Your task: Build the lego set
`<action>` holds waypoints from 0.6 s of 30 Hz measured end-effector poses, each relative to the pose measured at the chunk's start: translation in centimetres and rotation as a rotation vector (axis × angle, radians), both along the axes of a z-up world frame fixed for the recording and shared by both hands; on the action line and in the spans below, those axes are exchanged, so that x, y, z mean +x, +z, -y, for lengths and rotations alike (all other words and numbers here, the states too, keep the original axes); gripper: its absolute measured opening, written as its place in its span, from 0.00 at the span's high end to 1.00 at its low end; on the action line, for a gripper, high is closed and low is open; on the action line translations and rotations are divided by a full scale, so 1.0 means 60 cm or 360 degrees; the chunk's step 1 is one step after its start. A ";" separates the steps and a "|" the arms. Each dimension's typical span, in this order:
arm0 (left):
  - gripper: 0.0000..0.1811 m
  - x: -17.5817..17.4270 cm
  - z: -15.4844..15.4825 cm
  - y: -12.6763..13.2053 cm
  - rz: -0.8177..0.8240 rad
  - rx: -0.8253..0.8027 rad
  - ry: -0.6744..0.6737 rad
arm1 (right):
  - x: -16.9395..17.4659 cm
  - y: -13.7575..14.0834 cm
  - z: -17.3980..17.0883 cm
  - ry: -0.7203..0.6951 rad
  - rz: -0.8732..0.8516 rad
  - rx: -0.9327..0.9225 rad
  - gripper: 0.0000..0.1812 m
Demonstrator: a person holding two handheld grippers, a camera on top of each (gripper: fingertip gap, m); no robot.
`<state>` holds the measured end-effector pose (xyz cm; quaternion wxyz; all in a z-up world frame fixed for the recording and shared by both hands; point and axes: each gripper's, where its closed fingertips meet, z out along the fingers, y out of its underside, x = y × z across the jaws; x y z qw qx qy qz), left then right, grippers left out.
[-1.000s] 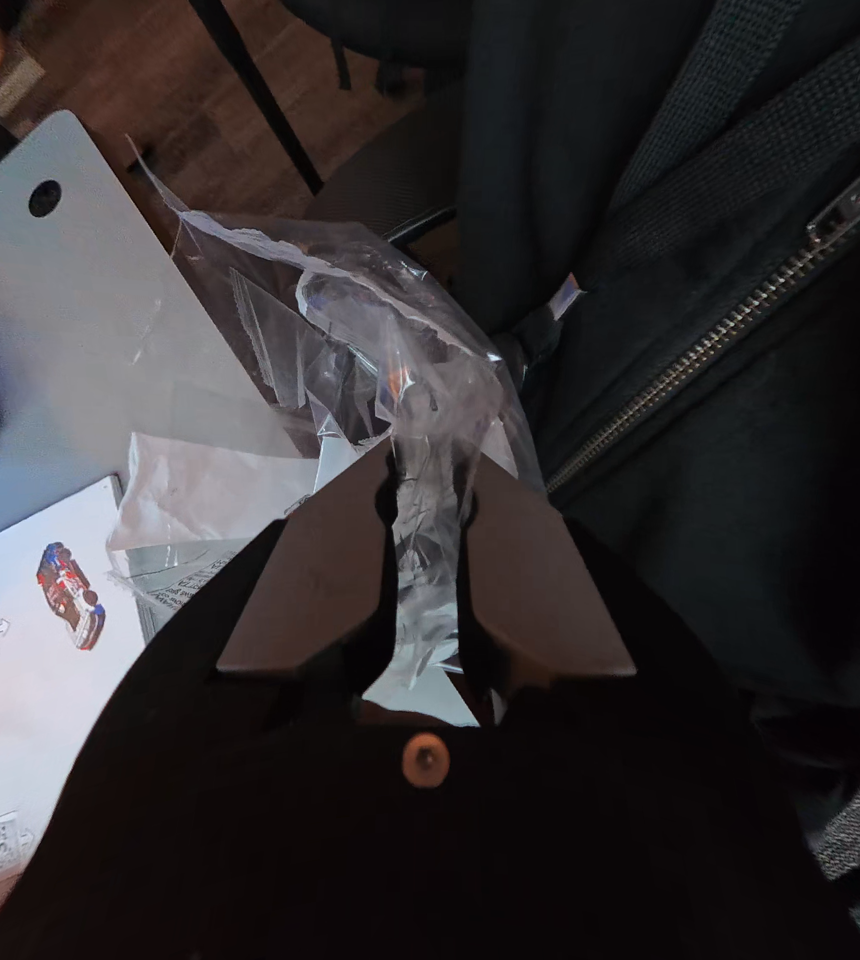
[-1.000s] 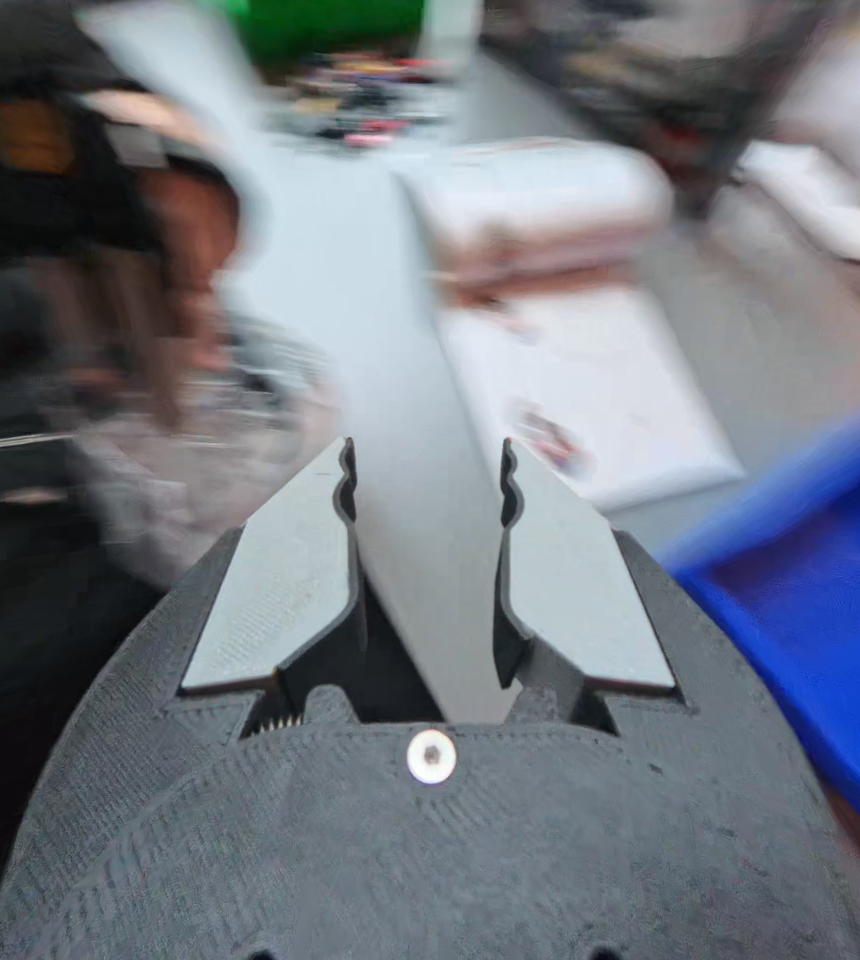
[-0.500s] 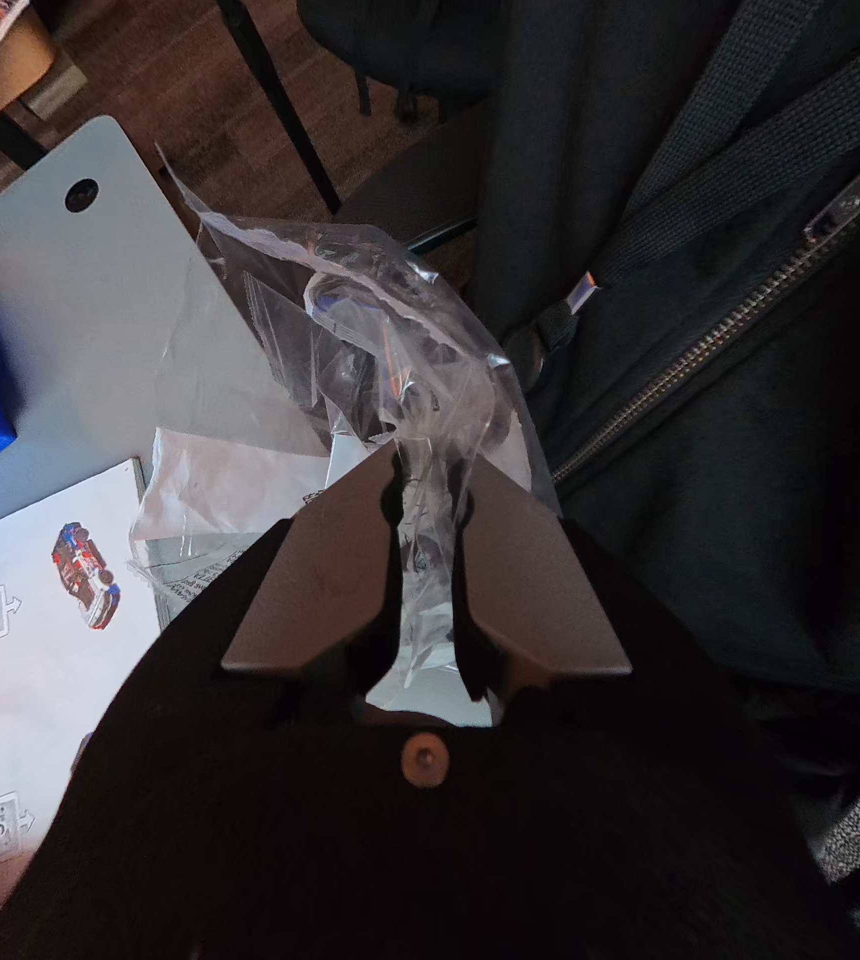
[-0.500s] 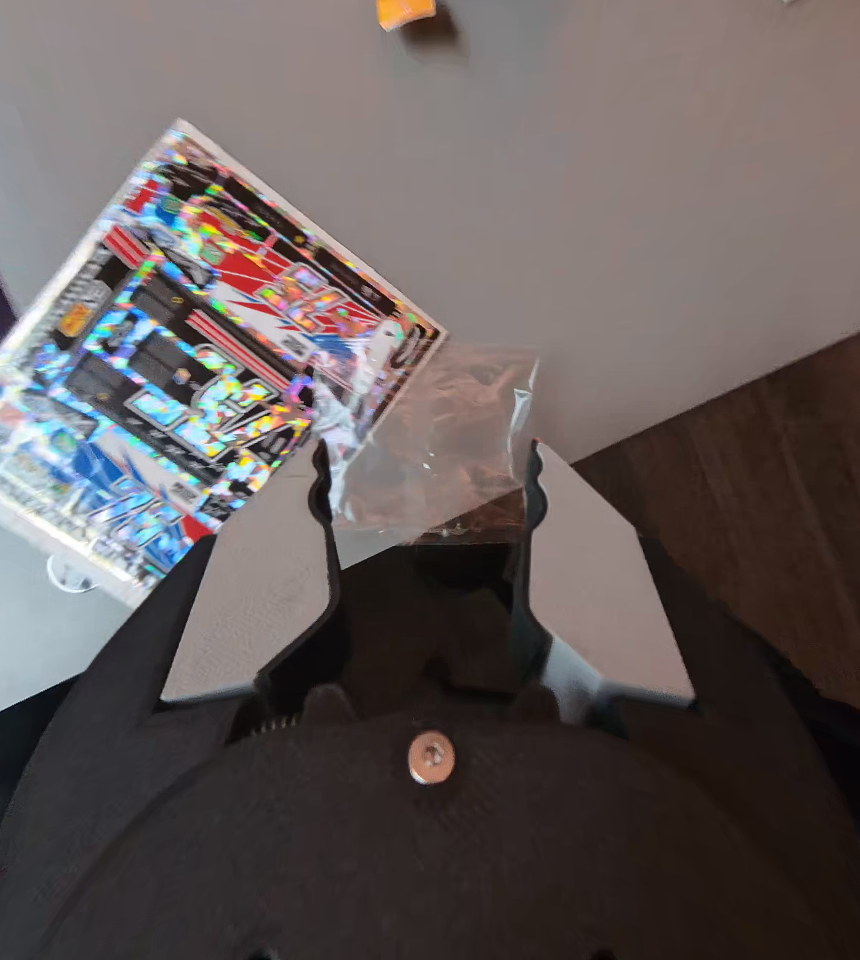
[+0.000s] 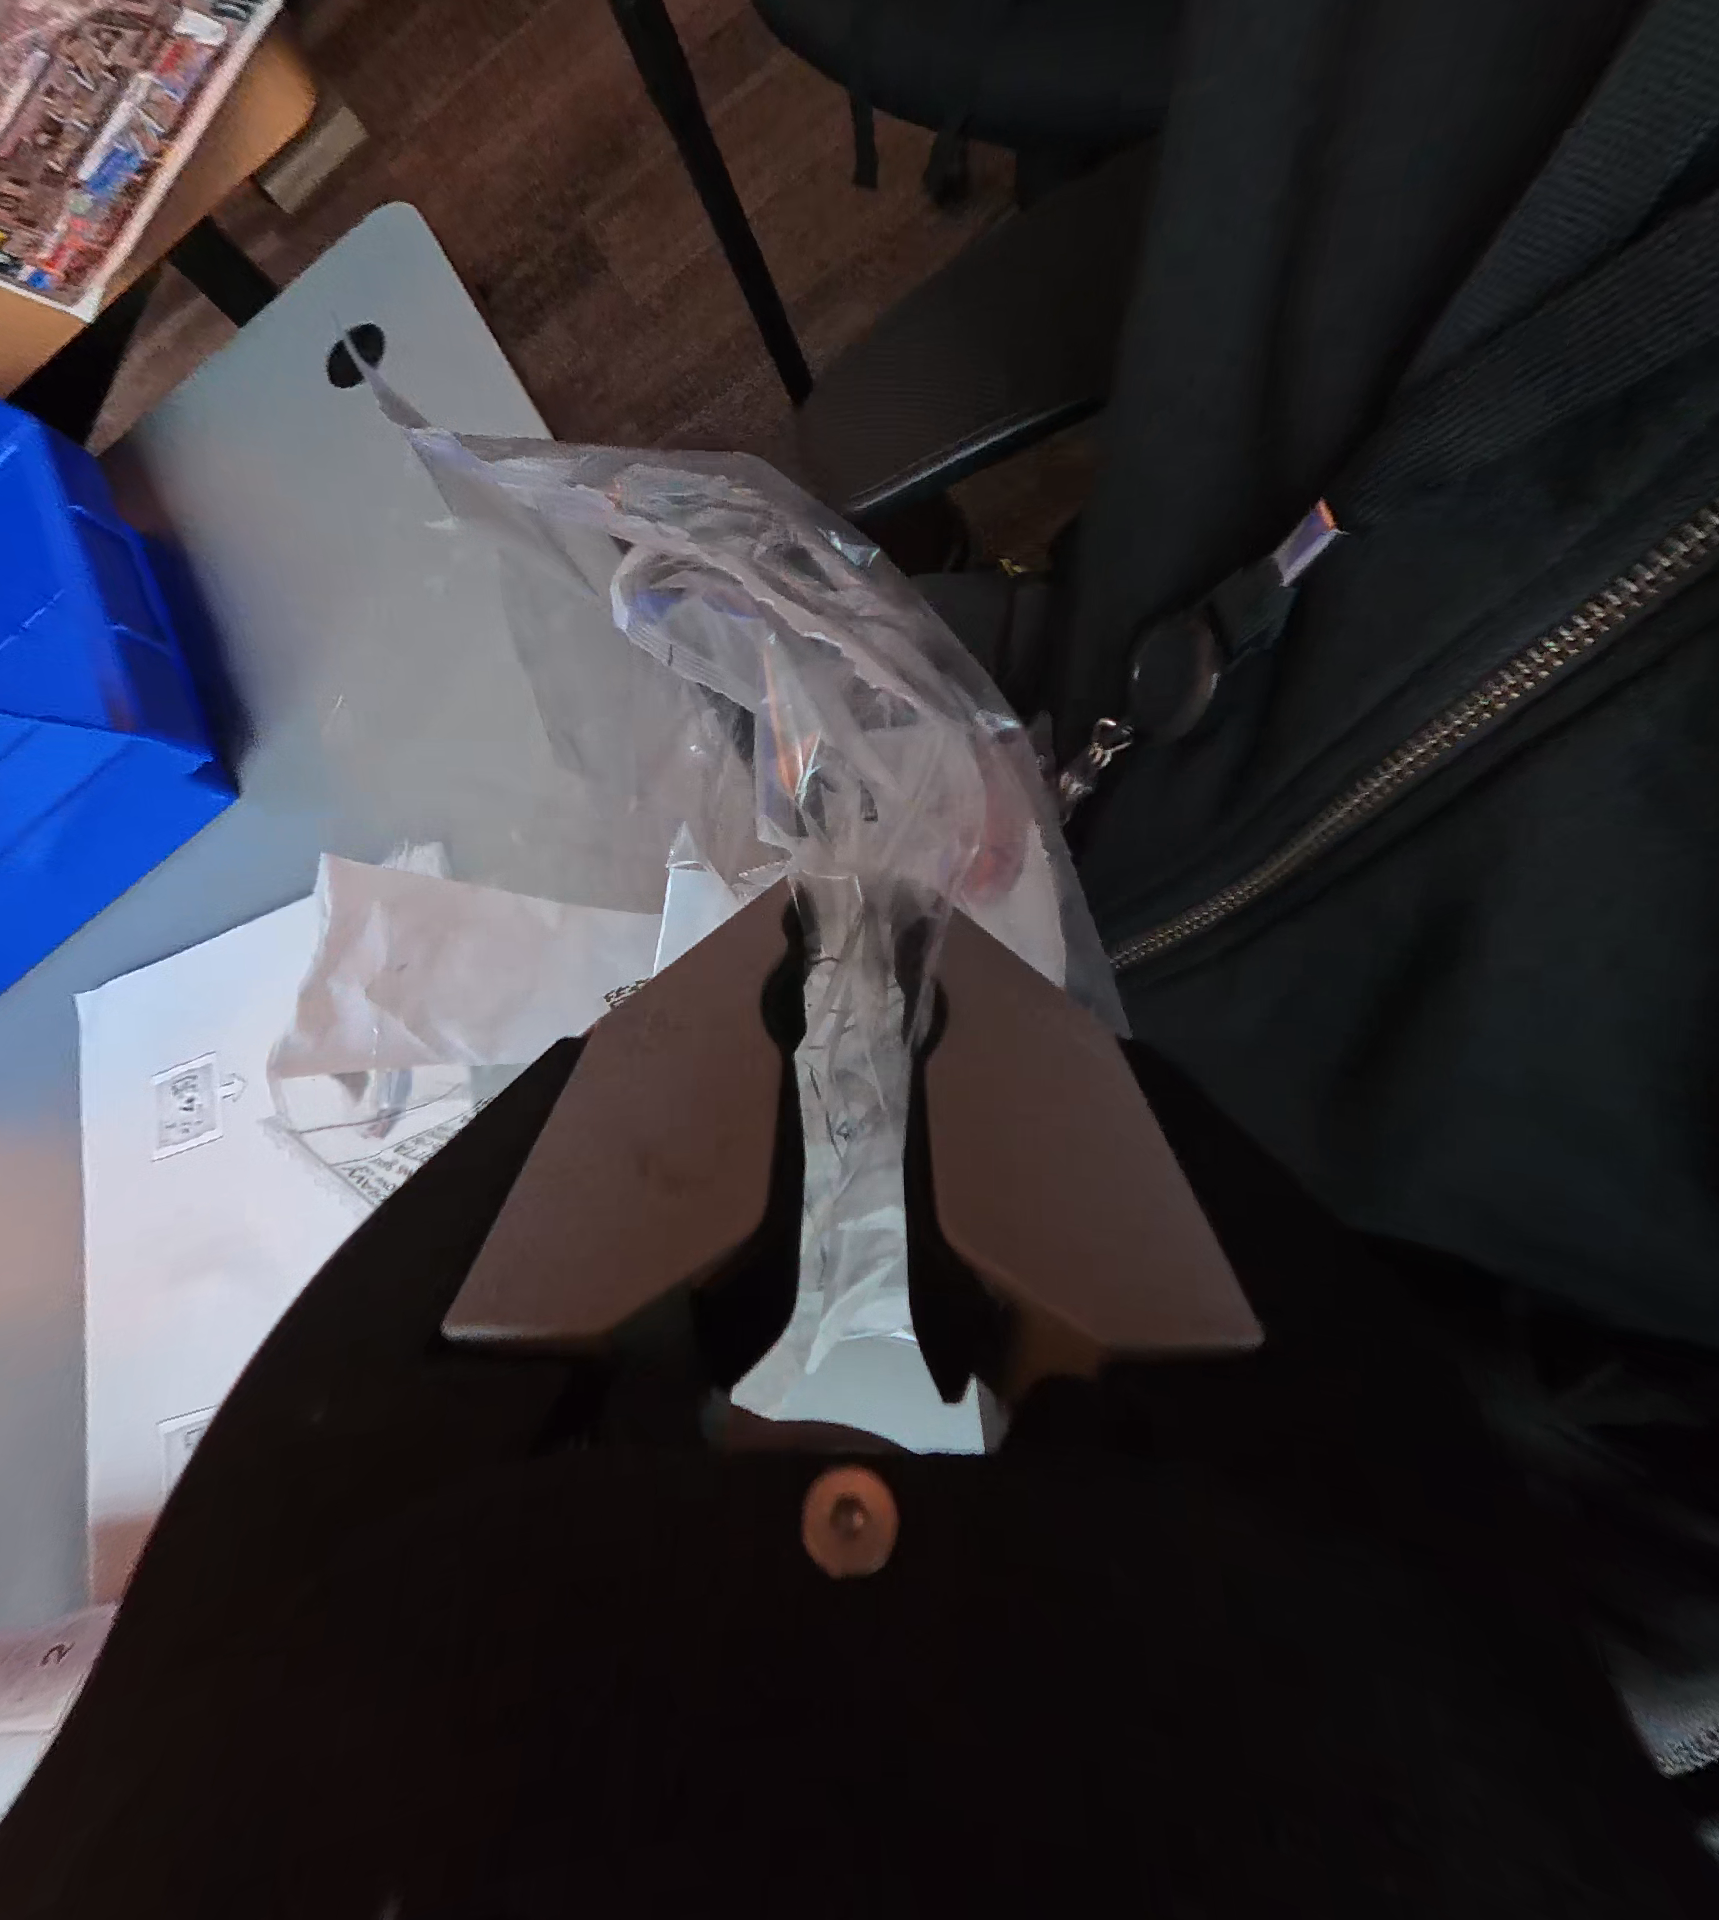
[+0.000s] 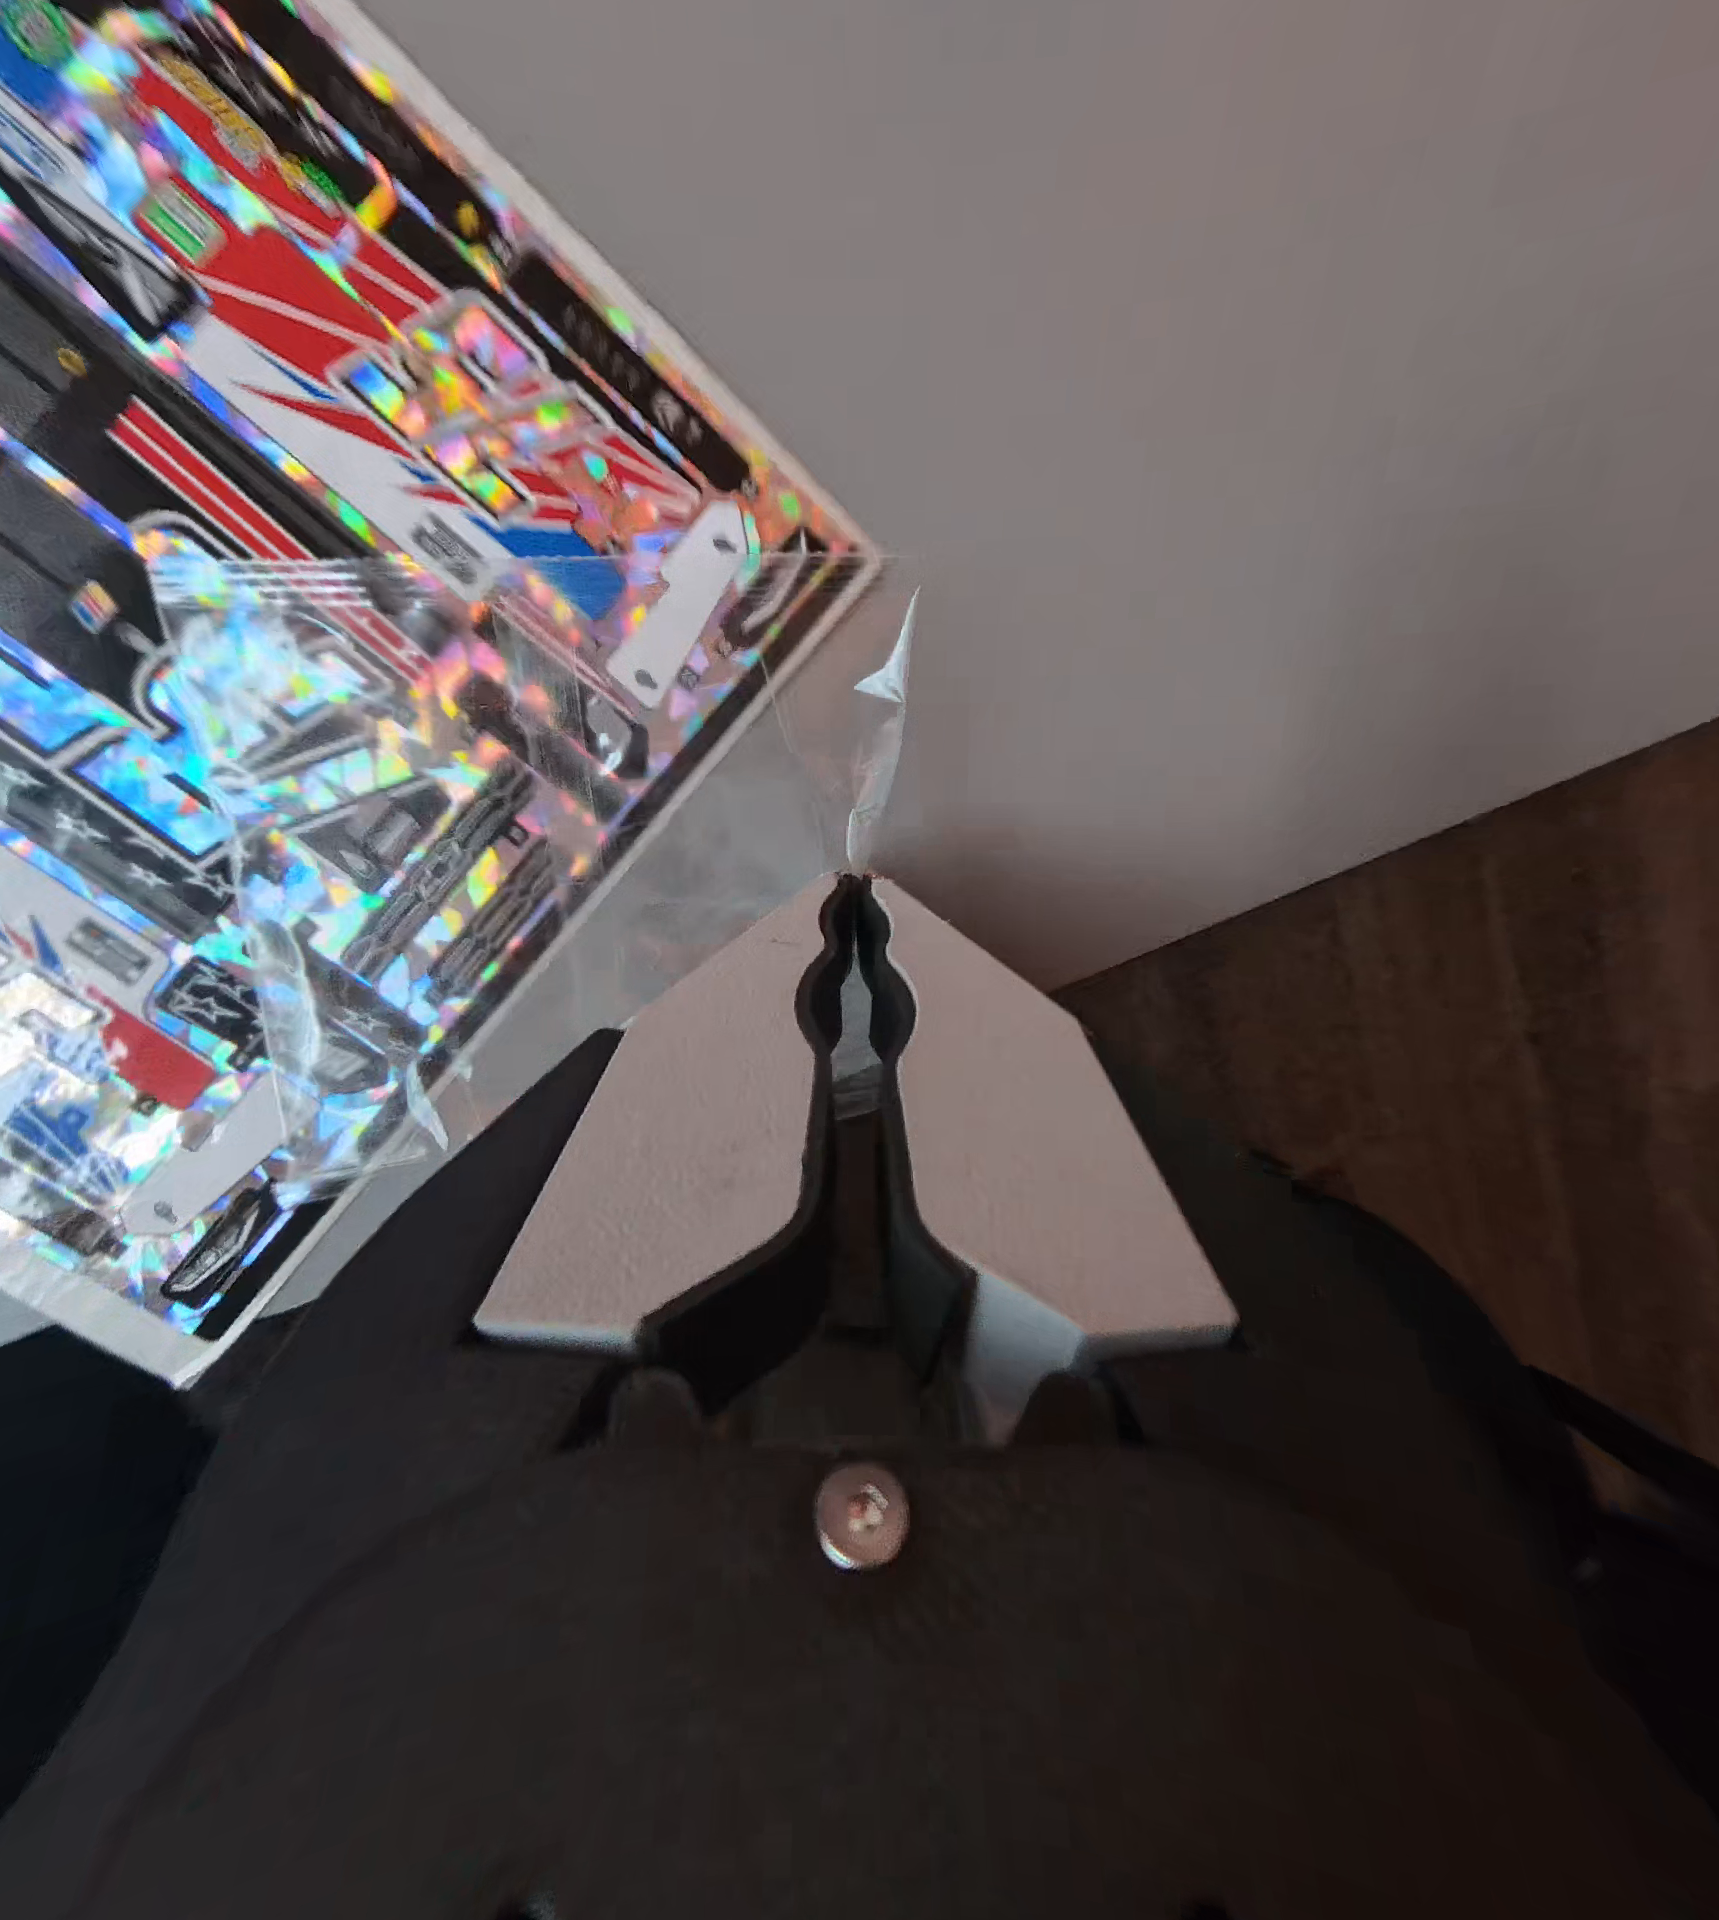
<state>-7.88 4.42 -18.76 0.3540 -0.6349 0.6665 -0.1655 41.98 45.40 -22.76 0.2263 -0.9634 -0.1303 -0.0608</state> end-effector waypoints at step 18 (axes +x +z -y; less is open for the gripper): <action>0.93 0.005 0.003 -0.004 -0.0083 0.0025 0.0020 | -0.554 0.299 0.217 0.1432 0.0118 0.1304 1.00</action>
